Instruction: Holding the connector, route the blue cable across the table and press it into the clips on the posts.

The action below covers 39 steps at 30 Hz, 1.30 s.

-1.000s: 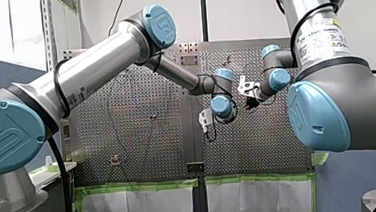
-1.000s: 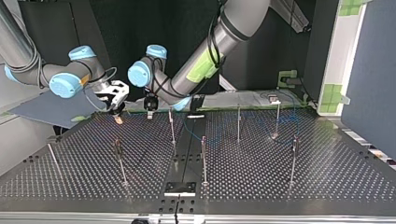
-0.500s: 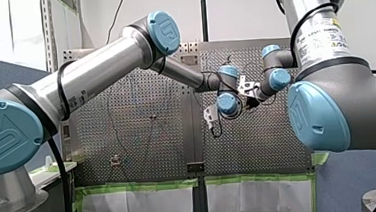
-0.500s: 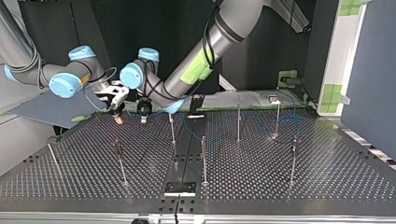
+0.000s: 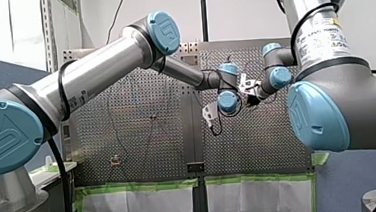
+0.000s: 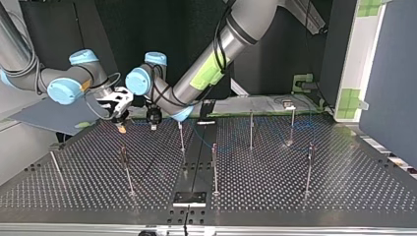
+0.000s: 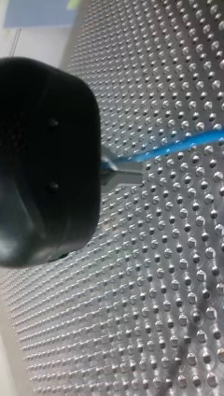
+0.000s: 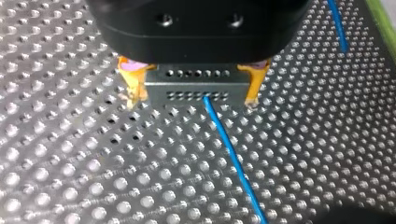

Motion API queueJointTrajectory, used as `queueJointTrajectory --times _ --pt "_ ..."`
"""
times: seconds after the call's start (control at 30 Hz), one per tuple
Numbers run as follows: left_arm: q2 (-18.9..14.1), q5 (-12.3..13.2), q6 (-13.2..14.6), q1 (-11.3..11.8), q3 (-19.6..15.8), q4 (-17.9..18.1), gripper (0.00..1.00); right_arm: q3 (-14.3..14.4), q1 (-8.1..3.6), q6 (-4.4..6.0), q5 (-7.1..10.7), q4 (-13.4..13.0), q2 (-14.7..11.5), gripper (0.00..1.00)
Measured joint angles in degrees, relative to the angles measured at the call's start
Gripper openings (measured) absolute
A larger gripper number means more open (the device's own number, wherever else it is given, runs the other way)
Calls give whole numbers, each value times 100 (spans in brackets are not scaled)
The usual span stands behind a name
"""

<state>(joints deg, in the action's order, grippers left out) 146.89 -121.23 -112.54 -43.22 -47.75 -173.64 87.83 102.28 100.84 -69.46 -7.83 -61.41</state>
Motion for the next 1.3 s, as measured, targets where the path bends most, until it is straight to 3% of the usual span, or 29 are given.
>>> queueJointTrajectory --times 0.3,0.57,0.9,1.1,1.3 --pt "-104 -9 -9 20 -77 -235 0 -103 -33 28 75 75 -214 0" --pt "-469 -11 10 -24 -82 -340 0 -235 -35 -4 127 290 -416 0" --pt "-970 -143 57 -98 -83 -431 0 -510 -67 142 433 502 -893 0" --pt "-1143 -182 65 -128 -83 -474 0 -737 -84 154 465 768 -1054 0" --pt "-1211 -299 61 -152 -83 -540 0 -788 -107 172 475 874 -1169 0"
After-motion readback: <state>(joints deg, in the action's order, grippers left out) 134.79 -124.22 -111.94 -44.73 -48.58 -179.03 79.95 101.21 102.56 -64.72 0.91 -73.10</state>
